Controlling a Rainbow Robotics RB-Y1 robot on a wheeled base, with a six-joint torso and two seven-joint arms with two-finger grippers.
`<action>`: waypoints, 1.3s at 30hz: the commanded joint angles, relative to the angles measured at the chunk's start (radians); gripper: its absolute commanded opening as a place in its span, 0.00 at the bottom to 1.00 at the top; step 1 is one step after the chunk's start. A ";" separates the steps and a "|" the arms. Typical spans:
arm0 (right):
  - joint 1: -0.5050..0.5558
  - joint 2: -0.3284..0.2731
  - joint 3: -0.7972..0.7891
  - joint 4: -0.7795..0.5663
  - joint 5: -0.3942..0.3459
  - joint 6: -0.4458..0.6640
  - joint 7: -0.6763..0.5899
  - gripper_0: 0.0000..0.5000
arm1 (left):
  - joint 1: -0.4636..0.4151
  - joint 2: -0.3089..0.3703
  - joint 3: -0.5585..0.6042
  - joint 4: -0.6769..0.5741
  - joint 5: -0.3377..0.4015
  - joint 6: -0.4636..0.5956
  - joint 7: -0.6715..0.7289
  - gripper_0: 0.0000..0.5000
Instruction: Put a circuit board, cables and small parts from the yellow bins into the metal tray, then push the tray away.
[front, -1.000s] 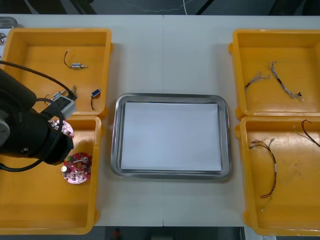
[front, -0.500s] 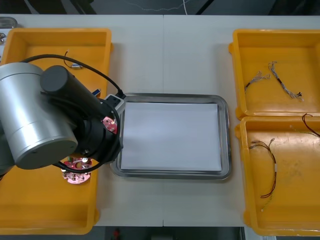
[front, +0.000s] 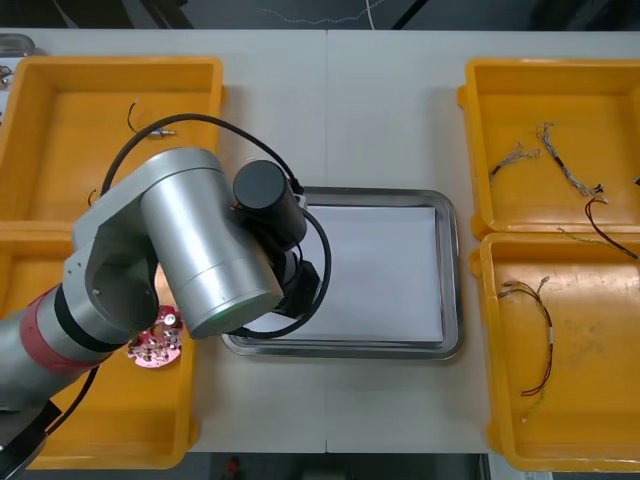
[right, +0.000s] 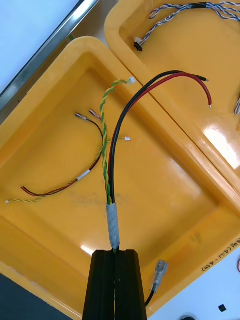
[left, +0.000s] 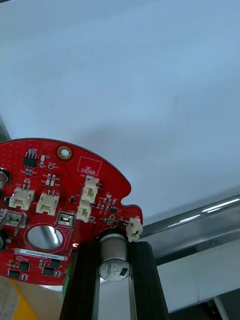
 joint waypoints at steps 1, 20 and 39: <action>-0.013 0.016 -0.013 -0.038 0.021 0.004 -0.050 0.00 | -0.034 -0.047 -0.049 0.048 -0.040 -0.063 0.037 0.00; -0.012 0.016 0.048 -0.045 0.053 0.004 -0.053 0.00 | -0.006 -0.047 -0.127 0.179 -0.048 -0.198 0.096 0.00; -0.013 0.016 0.047 -0.043 0.040 0.004 -0.053 0.00 | 0.026 -0.024 -0.161 0.179 -0.082 -0.224 0.127 0.99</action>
